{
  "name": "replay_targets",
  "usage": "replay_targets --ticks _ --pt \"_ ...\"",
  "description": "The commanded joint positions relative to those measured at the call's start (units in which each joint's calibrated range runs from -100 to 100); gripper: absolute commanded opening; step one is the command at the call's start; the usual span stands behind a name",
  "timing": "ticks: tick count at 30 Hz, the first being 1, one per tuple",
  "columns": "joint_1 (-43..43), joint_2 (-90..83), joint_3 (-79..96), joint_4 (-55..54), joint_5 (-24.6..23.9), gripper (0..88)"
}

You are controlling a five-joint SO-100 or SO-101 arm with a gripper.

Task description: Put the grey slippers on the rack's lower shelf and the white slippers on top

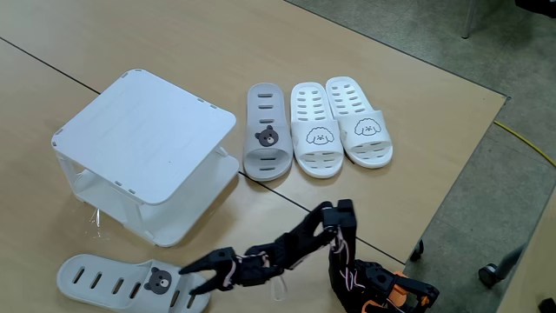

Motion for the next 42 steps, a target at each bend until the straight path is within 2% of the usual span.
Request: replay_targets --ticks 1,12,13,14,16,17,20,25,31,34,36,42 --pt "0.71 6.84 -11.62 -0.24 0.42 30.2" --pt "3.01 29.72 -39.31 -0.41 0.42 30.1" --pt "3.01 31.74 -42.47 -0.50 0.42 28.3" --pt "2.84 32.59 -43.82 -0.50 0.42 22.7" --pt "1.45 32.42 -43.64 -0.50 0.42 1.8" --pt "0.95 31.41 -42.74 -0.50 0.42 0.8" --pt "-0.86 23.16 -37.78 -0.50 0.42 0.7" --pt "-1.35 -2.00 -19.29 -0.50 0.42 0.8" --pt "0.13 -37.00 21.67 -0.41 0.42 0.8" --pt "3.67 -50.97 37.73 -0.41 0.42 0.8" --pt "7.28 -54.75 38.27 0.02 0.42 0.8" --pt "22.58 -51.81 38.36 -0.15 0.42 0.8"
